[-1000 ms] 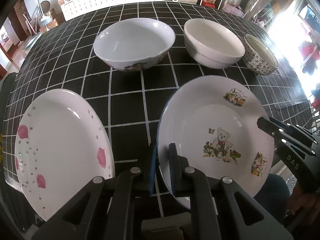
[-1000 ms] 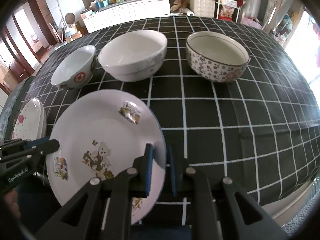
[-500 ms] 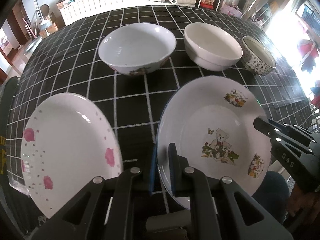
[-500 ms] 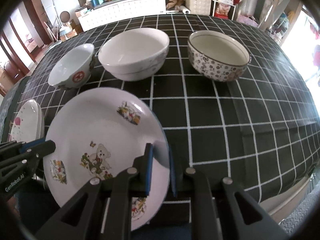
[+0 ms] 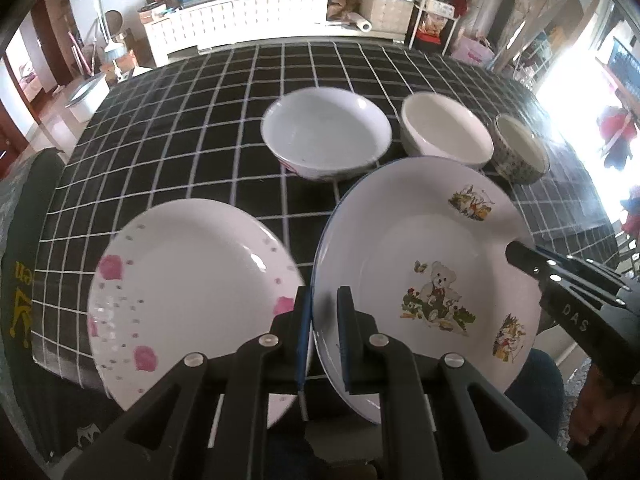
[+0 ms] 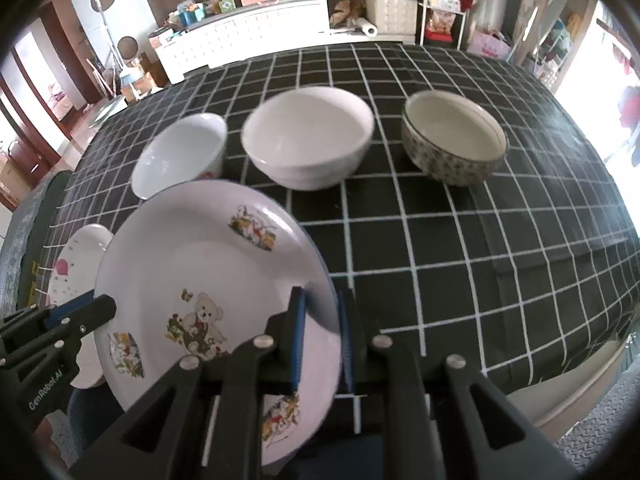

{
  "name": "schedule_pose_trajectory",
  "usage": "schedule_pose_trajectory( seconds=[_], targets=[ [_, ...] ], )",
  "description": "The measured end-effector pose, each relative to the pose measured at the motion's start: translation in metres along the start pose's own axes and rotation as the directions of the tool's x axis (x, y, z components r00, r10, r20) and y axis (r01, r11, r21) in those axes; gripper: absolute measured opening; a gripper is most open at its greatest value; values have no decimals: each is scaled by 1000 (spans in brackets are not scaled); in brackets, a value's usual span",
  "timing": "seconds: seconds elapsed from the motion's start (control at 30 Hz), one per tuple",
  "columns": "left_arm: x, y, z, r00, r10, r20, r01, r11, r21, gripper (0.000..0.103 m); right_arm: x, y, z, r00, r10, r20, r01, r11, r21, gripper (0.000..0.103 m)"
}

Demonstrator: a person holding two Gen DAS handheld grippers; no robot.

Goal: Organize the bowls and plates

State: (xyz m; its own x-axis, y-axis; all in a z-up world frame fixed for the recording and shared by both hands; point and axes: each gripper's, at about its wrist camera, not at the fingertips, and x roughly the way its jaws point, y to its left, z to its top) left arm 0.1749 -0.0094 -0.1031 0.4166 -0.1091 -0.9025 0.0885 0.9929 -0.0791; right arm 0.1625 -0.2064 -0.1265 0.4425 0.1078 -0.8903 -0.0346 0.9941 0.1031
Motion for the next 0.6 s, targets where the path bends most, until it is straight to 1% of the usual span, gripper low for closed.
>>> schedule_pose_trajectory(
  seconds=[0.1, 0.27, 0.5, 0.6],
  targets=[
    [-13, 13, 0, 1000, 17, 22, -17, 1000, -17, 10, 0, 12, 4, 1000, 15, -3, -15, 1000, -9, 20],
    [-27, 43, -2, 998, 56, 31, -54, 996, -66, 10, 4, 42, 5, 999, 47, -21, -48, 998, -44, 21],
    [-38, 93, -10, 995, 95, 28, -90, 984, -157, 10, 11, 90, 8, 996, 72, -43, -77, 989, -127, 21],
    [-39, 108, -16, 994, 111, 21, -105, 977, -186, 10, 20, 109, 8, 994, 85, -64, -94, 984, -153, 21]
  ],
)
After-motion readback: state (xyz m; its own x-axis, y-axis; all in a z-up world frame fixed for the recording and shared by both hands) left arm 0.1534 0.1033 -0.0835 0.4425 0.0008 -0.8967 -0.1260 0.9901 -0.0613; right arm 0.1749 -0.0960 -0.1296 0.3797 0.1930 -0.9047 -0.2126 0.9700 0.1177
